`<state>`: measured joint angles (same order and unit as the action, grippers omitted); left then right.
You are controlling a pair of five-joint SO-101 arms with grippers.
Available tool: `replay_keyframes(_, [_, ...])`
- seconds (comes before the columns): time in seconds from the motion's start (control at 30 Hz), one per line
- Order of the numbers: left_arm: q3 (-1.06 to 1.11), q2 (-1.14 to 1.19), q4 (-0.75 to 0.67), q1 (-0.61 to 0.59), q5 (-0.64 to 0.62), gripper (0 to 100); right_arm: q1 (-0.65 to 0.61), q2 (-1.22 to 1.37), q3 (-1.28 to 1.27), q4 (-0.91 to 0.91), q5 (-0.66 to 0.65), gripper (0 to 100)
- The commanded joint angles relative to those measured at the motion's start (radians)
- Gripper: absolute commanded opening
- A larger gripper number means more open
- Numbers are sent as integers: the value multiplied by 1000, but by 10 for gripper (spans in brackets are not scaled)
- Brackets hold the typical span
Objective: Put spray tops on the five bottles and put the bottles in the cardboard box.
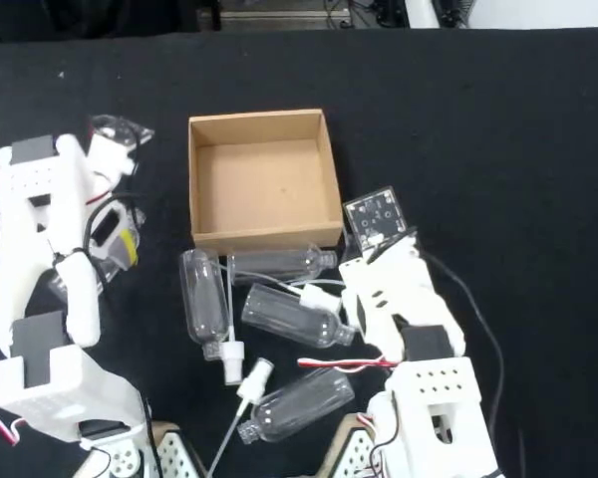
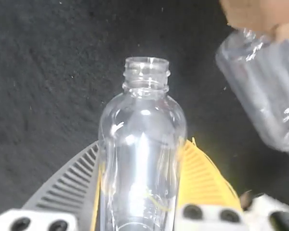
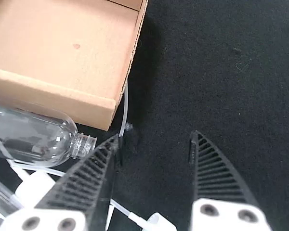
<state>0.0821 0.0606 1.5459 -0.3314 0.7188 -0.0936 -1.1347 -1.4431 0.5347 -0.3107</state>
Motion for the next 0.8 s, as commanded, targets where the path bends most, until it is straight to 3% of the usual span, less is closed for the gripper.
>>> replay_keyframes(0.0, [-42, -97, 17, 24, -112, 30, -17, -36, 13, -25, 5, 208])
replay_keyframes(0.17, [199, -330, -117, 84, -198, 30, -17, -36, 16, -25, -2, 110])
replay_keyframes(0.4, [595, -608, -499, 104, -209, 30, 34, -36, 93, 80, 5, 130])
replay_keyframes(0.57, [760, -707, -701, 105, -213, 30, 34, -28, 168, 187, 5, 130])
replay_keyframes(0.77, [840, -712, -749, 105, -342, 30, 43, -25, 286, 264, -3, 130])
